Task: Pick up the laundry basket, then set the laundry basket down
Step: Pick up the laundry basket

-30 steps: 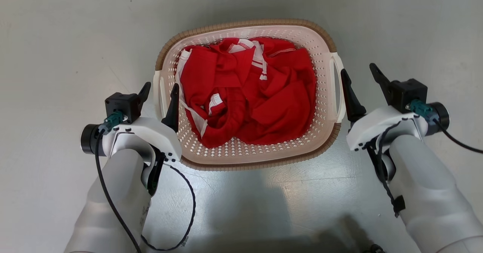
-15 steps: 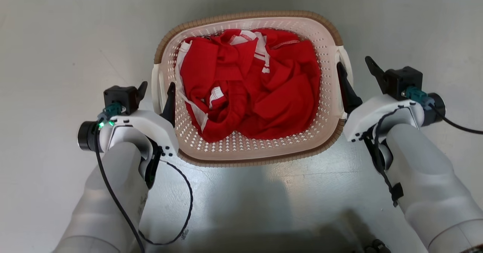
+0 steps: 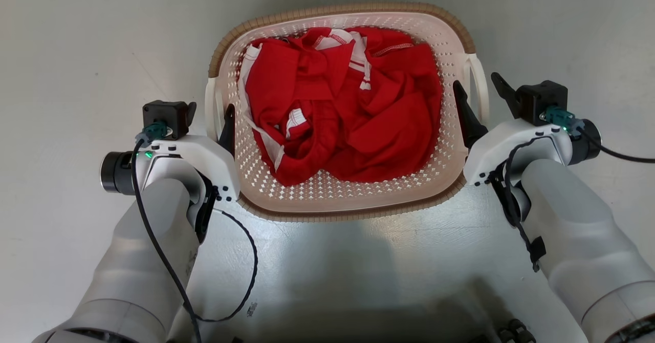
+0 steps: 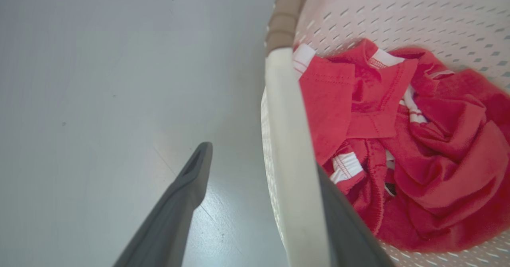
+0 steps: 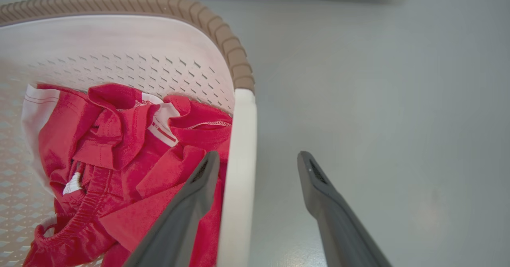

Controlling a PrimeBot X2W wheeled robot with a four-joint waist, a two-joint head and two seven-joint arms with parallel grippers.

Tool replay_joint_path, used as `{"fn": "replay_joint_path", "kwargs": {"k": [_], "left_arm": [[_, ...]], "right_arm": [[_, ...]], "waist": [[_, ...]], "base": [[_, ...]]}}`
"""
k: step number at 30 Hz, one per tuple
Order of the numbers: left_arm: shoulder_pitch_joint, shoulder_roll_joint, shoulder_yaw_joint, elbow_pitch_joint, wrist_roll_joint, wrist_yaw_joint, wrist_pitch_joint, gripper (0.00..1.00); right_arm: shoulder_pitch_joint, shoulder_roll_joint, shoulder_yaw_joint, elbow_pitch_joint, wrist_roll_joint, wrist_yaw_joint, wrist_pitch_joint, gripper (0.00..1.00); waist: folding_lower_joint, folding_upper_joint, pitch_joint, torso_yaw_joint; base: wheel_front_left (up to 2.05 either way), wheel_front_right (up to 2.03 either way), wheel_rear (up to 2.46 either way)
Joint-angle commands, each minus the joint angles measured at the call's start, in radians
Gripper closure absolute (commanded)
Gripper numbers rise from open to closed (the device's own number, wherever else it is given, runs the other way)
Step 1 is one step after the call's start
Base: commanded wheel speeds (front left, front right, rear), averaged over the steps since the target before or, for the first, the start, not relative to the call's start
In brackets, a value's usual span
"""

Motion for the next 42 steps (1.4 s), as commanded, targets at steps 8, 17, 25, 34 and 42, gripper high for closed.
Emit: {"fn": "replay_joint_path", "kwargs": {"k": [8,17,25,34,42], "left_arm": [[-0.012,0.028,-0.047,0.005,-0.054,0.024,0.024,0.0],[-0.027,0.028,-0.114,-0.003,-0.109,0.047,0.043,0.0],[-0.036,0.028,-0.163,-0.009,-0.157,0.066,0.051,0.0],[-0.045,0.028,-0.219,-0.009,-0.194,0.072,0.047,1.0],[-0.047,0.028,-0.267,0.019,-0.213,0.084,0.041,1.0]], "right_arm": [[-0.006,0.014,0.065,0.046,0.05,0.003,-0.014,0.0],[-0.035,0.014,0.109,0.074,0.085,0.003,-0.014,0.0],[-0.051,0.014,0.149,0.101,0.13,0.003,-0.006,0.2],[-0.065,0.014,0.18,0.131,0.167,0.003,-0.008,1.0],[-0.06,0.014,0.19,0.161,0.193,0.003,-0.011,1.0]], "waist": [[0.0,0.0,0.025,0.009],[0.0,0.0,0.042,0.016],[0.0,0.0,0.049,0.022],[0.0,0.0,0.043,0.021],[0.0,0.0,-0.008,0.015]], "base": [[0.0,0.0,0.0],[0.0,0.0,0.0],[0.0,0.0,0.0],[0.0,0.0,0.0],[0.0,0.0,0.0]]}}
